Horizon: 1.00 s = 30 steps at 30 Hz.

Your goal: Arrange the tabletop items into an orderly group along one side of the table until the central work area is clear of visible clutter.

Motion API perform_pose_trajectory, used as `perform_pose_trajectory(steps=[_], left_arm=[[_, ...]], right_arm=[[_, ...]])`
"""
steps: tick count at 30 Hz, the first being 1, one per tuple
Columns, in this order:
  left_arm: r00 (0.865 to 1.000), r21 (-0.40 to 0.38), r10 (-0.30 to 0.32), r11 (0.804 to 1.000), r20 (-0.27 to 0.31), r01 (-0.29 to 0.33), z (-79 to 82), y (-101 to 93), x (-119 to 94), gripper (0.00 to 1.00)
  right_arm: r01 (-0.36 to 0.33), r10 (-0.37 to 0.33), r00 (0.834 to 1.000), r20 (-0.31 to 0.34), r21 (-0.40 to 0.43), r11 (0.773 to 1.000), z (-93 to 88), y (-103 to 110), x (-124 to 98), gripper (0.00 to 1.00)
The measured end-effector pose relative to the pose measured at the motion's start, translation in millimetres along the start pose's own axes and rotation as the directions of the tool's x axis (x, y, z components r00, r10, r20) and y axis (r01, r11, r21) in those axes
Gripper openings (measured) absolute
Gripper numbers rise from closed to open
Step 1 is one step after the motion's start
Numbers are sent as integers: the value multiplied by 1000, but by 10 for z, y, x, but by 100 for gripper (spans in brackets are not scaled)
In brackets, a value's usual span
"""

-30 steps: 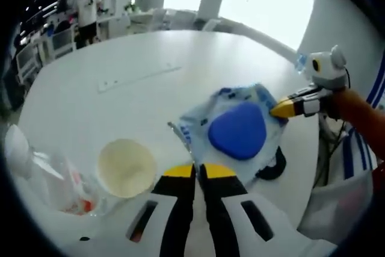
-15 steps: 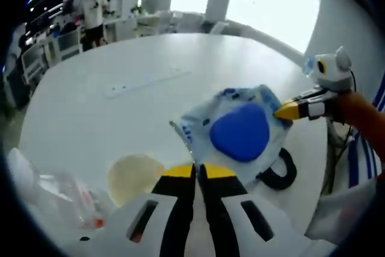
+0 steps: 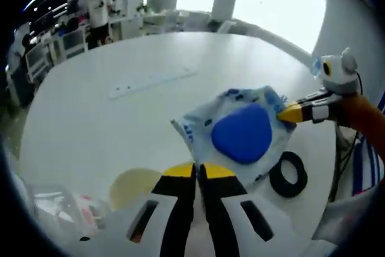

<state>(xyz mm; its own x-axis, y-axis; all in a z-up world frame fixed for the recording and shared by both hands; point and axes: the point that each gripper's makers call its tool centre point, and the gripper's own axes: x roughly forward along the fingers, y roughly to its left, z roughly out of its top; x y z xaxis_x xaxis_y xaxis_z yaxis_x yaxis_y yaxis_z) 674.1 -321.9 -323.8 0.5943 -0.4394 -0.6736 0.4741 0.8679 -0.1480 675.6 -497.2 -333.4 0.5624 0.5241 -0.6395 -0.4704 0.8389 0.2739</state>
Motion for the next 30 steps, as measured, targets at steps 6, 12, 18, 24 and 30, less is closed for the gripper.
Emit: perform_pose_trajectory(steps=[6, 12, 18, 24, 30], left_arm=[[1000, 34, 20, 999, -19, -20, 5, 16, 50, 1], [999, 48, 33, 998, -34, -31, -10, 31, 104, 1], [997, 57, 50, 997, -57, -47, -67, 54, 153, 1], [996, 64, 54, 997, -69, -50, -92, 54, 183, 1], [994, 71, 63, 996, -92, -56, -142, 53, 233, 1]], right_arm=[[3, -3, 1000, -14, -2, 1000, -14, -41, 88, 2], [7, -7, 999, -39, 2, 1000, -79, -78, 165, 2], [8, -8, 998, -56, 0, 1000, -119, -100, 223, 2], [11, -10, 997, -76, 2, 1000, -186, -118, 273, 2], [13, -12, 995, -96, 8, 1000, -255, -145, 328, 2]])
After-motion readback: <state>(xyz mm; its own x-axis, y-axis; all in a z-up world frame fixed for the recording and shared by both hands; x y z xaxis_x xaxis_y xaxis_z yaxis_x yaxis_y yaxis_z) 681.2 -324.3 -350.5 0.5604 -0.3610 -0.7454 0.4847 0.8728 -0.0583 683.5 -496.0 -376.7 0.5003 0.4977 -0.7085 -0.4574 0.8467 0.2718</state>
